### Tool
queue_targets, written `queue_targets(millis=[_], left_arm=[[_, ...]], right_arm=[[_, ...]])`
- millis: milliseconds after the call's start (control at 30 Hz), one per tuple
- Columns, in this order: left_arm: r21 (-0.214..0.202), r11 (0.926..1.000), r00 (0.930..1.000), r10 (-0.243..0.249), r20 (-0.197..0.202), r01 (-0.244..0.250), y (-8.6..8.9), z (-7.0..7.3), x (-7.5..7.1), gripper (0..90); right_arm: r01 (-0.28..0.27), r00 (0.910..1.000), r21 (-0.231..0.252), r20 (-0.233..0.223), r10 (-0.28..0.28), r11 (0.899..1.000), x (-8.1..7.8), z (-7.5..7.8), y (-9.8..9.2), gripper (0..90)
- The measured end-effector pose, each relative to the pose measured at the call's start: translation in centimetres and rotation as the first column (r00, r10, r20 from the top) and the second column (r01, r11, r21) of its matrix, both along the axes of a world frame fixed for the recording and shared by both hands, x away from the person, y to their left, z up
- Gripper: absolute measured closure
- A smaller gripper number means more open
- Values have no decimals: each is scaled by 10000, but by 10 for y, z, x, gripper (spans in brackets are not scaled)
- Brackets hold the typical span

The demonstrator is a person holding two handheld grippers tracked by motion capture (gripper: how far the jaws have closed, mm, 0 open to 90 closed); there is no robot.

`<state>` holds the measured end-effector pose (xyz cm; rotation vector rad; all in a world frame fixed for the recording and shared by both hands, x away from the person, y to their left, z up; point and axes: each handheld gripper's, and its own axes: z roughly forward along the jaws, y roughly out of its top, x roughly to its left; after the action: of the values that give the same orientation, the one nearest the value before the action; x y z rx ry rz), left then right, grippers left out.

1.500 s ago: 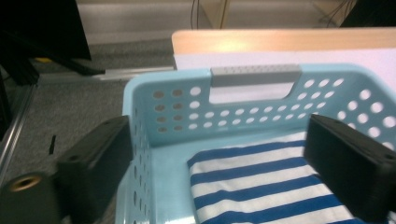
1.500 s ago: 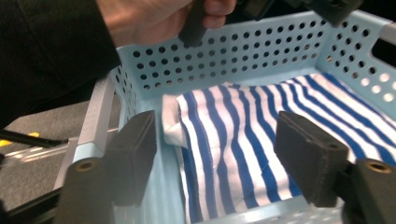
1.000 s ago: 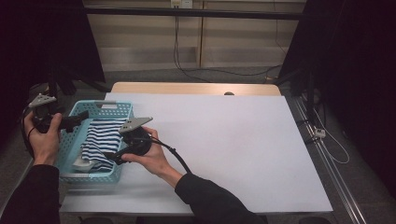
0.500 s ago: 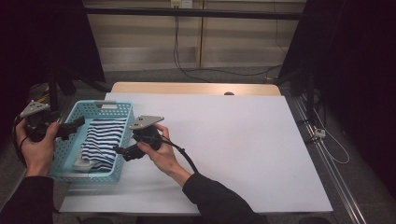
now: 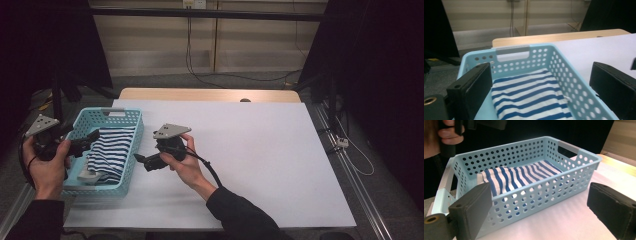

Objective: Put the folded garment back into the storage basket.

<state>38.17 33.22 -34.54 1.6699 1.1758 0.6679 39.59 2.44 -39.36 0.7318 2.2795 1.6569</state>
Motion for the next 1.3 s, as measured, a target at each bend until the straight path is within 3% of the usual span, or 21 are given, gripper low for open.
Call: queue_targets(millis=[167, 267, 333, 433, 600, 700, 867, 933, 1000, 1033, 1100, 1133, 1300], left_arm=[[10, 9998, 9997, -189, 175, 189, -10, 2, -14, 45], [-212, 9997, 9993, -135, 336, 142, -17, -3, -23, 45], [-55, 9999, 9987, -85, 506, 88, -21, -5, -29, 45], [-347, 9991, 9990, -213, 383, 227, -24, -7, -34, 45], [-339, 9978, 9974, -557, 459, 572, -34, -5, -46, 45], [-549, 9963, 9971, -643, 400, 665, -37, -4, -54, 44], [-297, 9988, 9969, -364, 692, 385, -41, -4, -67, 45], [-354, 9983, 9974, -441, 578, 462, -40, -5, -70, 44], [-174, 9995, 9978, -234, 624, 245, -38, -7, -75, 44], [-281, 9994, 9984, -187, 529, 202, -38, -8, -77, 44], [-287, 9992, 9984, -259, 501, 274, -37, -9, -79, 44], [-99, 9996, 9985, -244, 489, 249, -38, -10, -83, 43], [-155, 9984, 9973, -530, 517, 539, -48, -14, -85, 44]], right_arm=[[207, 9998, 73, 22, -207, 9998, -4, 0, -11, 55], [319, 9994, 104, 114, -320, 9994, -6, 2, -19, 55], [360, 9992, 156, 182, -363, 9992, -9, 3, -25, 54], [471, 9986, 166, 253, -475, 9988, -12, 4, -36, 48], [821, 9949, 216, 569, -832, 9964, -17, 7, -54, 47], [995, 9932, 367, 567, -1015, 9944, -21, 9, -68, 46], [1274, 9898, 288, 612, -1290, 9914, -27, 5, -90, 43], [1452, 9876, 296, 551, -1467, 9890, -29, 1, -99, 43], [1613, 9856, 295, 464, -1626, 9865, -31, -2, -109, 43], [1666, 9845, 311, 503, -1680, 9855, -33, -3, -113, 42], [1851, 9813, 303, 479, -1864, 9823, -37, -4, -123, 42], [1940, 9794, 320, 503, -1955, 9805, -39, -4, -129, 42], [2294, 9717, 342, 502, -2309, 9727, -44, -6, -151, 40]])
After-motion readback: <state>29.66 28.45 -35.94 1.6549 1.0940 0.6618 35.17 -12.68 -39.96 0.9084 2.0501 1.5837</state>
